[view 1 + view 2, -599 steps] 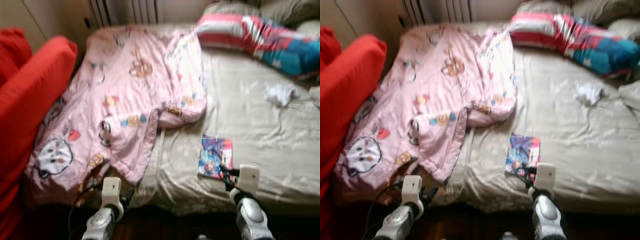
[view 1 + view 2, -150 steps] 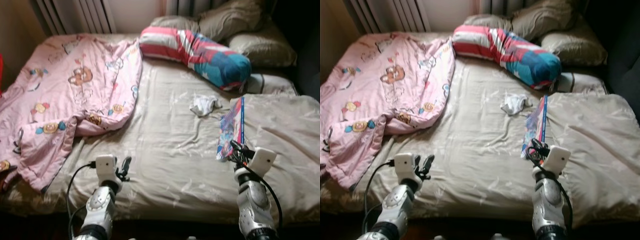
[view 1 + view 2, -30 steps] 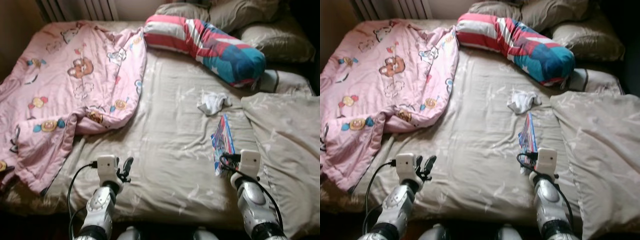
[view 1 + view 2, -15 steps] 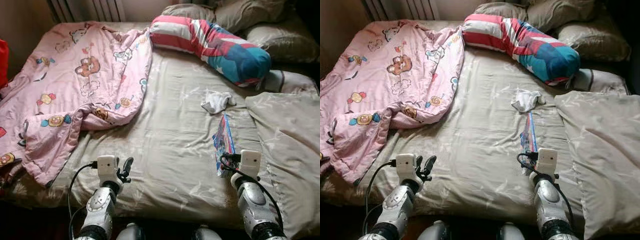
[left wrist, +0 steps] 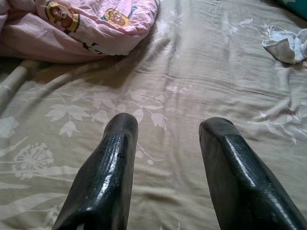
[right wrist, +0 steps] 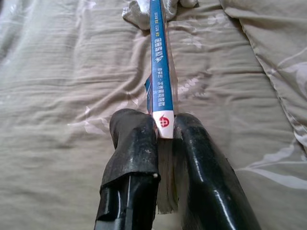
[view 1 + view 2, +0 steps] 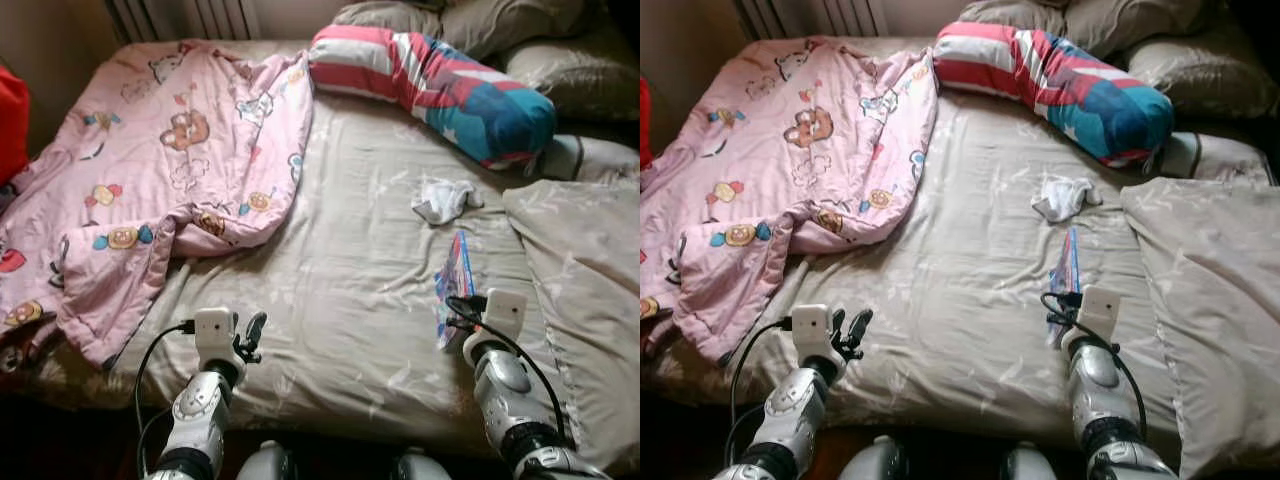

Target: Clean up the room

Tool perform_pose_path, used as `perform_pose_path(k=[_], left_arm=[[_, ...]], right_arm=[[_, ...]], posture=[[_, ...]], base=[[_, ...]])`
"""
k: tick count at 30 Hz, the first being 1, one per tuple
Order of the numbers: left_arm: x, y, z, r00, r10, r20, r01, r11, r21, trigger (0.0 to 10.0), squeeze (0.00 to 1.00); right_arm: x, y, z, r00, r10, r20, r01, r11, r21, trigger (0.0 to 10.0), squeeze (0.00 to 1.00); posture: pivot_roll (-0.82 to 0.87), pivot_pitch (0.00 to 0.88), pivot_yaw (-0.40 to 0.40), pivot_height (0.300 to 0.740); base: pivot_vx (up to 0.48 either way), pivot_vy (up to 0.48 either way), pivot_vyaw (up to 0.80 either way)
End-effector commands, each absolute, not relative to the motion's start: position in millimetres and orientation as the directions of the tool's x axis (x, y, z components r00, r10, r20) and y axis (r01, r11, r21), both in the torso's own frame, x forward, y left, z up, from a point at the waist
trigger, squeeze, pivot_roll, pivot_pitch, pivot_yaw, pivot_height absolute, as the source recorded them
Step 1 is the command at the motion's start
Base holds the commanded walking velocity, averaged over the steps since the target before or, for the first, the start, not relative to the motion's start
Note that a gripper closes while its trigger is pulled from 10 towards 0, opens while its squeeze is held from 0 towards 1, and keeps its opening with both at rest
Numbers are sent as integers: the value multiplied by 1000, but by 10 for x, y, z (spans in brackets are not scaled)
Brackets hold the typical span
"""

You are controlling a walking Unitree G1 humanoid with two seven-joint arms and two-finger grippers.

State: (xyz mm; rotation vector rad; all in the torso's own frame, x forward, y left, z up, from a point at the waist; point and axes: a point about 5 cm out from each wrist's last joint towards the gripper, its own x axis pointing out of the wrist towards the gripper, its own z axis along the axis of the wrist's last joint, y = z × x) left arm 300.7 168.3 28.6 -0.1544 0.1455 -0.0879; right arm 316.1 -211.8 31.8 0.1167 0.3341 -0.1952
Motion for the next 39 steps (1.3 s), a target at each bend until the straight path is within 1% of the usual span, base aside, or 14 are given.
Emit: perform_pose_path(k=[1,2,7,9,11,13,19,25,30,32,37,39], left_arm=[[2957,1736,222,981,-90,-174,64,986,-151,10000,0],[2957,1741,223,981,-90,-174,64,987,-150,10000,0],[2956,1748,223,980,-92,-175,66,987,-145,10000,0],[2959,1737,226,980,-95,-174,70,987,-144,10000,0],[2962,1735,228,980,-96,-174,71,987,-144,10000,0],[2966,1732,232,980,-97,-174,72,987,-144,10000,0],[2963,1735,229,979,-102,-175,77,987,-142,10000,0],[2958,1742,224,978,-107,-179,83,987,-139,10000,0],[2957,1744,224,977,-113,-180,89,987,-136,10000,0],[2956,1746,226,977,-116,-180,92,987,-135,10000,0],[2959,1753,229,976,-118,-180,95,987,-132,10000,0],[2958,1755,229,976,-120,-182,98,987,-129,10000,0]], right_arm=[[3183,-2110,338,927,-169,-334,205,976,76,10000,0],[3192,-2107,348,929,-167,-330,202,977,72,10000,0],[3206,-2107,372,936,-172,-306,203,977,70,10000,0],[3192,-2132,370,935,-194,-298,225,972,72,10000,0],[3173,-2156,336,921,-211,-327,236,971,38,10000,0],[3170,-2160,335,923,-207,-325,231,972,35,10000,0],[3181,-2154,358,935,-187,-301,220,972,78,10000,0],[3238,-2090,434,961,-113,-251,159,973,168,10000,0],[3227,-2083,417,964,-51,-260,102,977,185,10000,0],[3202,-2092,387,963,-24,-269,84,974,213,10000,0],[3151,-2176,344,957,-35,-287,98,973,207,10000,0],[3110,-2287,320,949,-82,-304,148,968,201,10000,0]], posture=[[-53,196,77,682],[-53,196,78,682],[-55,195,82,654],[-53,193,82,654],[-53,193,83,654],[-54,190,84,654],[-53,182,88,654],[-53,175,92,654],[-50,165,94,654],[-51,163,96,654],[-48,165,100,654],[-46,174,107,654]], base=[[0,0,0],[0,0,0],[0,0,0],[0,0,0],[0,0,0],[0,0,0],[0,0,0],[0,0,0],[0,0,0],[0,0,0],[0,0,0],[0,0,0]])
